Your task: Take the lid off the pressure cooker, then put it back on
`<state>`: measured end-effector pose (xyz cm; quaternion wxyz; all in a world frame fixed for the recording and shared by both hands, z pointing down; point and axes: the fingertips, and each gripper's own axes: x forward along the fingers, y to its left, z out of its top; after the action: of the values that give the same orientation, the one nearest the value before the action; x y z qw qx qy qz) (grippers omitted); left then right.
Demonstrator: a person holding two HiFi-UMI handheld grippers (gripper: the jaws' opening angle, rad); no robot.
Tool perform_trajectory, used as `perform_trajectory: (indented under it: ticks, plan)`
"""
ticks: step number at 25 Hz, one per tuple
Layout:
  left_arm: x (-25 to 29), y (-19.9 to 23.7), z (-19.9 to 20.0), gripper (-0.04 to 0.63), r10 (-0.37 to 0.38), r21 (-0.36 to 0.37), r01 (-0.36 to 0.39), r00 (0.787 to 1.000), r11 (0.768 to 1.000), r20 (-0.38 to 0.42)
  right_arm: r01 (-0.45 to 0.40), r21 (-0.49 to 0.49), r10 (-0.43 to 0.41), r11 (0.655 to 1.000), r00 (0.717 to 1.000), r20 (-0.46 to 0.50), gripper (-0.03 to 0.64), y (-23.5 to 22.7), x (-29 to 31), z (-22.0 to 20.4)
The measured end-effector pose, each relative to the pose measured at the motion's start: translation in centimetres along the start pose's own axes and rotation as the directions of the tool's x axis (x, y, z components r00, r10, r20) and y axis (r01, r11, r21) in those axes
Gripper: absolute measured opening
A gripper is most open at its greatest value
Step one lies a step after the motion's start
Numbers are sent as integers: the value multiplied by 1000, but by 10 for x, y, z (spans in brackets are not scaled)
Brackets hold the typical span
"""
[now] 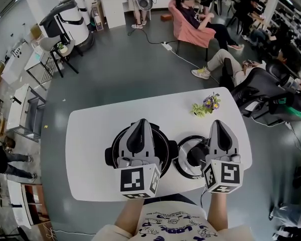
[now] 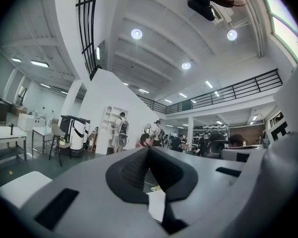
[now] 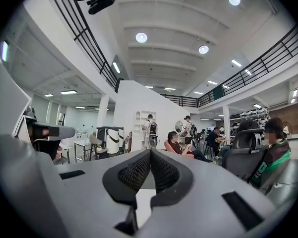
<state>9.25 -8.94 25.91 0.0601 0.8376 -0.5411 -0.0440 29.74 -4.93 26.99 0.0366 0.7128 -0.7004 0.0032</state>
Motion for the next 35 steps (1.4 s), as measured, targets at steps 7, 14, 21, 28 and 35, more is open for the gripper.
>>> perform_trajectory:
  ticks: [7,14,21,28,35]
  plan:
    - [8,2,-11,14,1,-1,-1,1000,1000,-22,-12,12,13,1000,999,-44,11,-2,9,-18]
    - [8,5,-13,14,-3,-5,3,999,1000,-43,-24,44,29,999,993,-118,71,-4,11,-33]
    - [12,8,-26,14,-8,-15,7,998,1000,-61,-64,120,95,991,957,-274,174,-7,19,-89]
    - [18,8,-44,14,-11,-19,10,995,1000,-100,-108,120,151,987,884,-442,246,-7,19,-157]
    - [20,10,-61,14,-11,-27,7,991,1000,-133,-190,110,218,976,760,-612,315,0,5,-228]
